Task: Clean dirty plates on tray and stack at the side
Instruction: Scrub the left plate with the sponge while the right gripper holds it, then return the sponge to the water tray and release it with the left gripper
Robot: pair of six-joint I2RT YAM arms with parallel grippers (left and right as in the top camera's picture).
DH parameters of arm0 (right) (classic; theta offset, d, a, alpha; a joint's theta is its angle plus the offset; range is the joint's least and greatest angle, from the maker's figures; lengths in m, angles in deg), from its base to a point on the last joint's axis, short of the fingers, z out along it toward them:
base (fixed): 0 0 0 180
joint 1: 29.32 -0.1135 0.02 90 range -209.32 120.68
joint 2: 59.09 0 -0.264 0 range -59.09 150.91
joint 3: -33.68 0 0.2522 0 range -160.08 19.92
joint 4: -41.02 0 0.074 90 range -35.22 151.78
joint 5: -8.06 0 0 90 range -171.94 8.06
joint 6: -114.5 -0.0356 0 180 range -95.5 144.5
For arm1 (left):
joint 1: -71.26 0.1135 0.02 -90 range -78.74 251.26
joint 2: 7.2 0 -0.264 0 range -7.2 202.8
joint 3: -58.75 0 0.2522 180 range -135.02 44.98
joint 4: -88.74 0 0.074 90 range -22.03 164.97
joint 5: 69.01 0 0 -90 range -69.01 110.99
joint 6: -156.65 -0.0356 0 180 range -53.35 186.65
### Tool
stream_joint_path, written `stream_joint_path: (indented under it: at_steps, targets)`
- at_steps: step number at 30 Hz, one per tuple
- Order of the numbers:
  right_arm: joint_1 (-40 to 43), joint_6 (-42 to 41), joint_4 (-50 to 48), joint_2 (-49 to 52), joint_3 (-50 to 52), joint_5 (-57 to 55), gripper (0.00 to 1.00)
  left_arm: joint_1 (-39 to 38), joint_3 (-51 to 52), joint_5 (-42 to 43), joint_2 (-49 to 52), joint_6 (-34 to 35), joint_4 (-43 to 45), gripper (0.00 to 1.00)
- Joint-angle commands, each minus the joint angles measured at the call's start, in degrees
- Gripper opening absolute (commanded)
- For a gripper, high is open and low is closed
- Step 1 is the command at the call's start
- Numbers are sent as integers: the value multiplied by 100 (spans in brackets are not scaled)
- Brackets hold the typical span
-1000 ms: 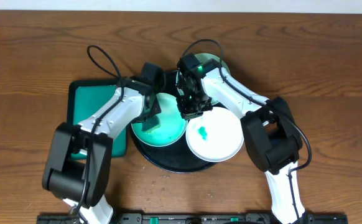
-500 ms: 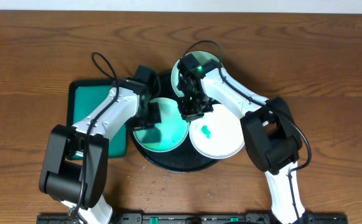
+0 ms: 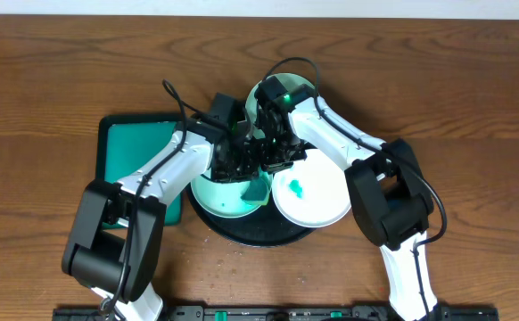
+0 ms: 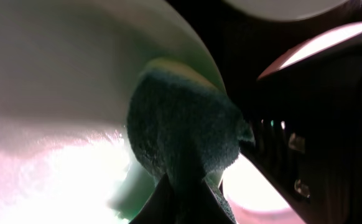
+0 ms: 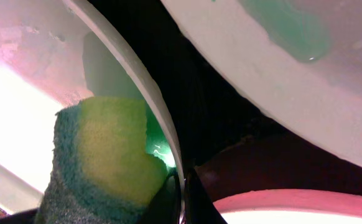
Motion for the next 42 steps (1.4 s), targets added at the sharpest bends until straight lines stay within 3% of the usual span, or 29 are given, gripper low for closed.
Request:
stream_joint_path:
  at_steps: [1,11,20,28,32,35,42]
  targets:
    - [-9,44,94,92,35,-66,2,92,-4,-295,33,317,168,6]
    - [-9,46,151,92,35,-68,1,245,-4,-3241,33,815,-695,7]
    - [-9,20,111,92,35,-68,1,243,-39,-3475,-247,807,-1104,7]
    - [-9,4,31,92,35,-68,1,245,-168,-3477,-1628,695,-1613,7]
    - [-9,4,24,92,35,-68,2,378,-168,-3936,-2166,704,-1864,7]
    - [-9,4,28,92,35,-68,2,695,-168,-4253,-2271,699,-1980,7]
    - [-11,9,17,92,35,-68,2,1912,-118,-4124,-1613,400,-2004,7]
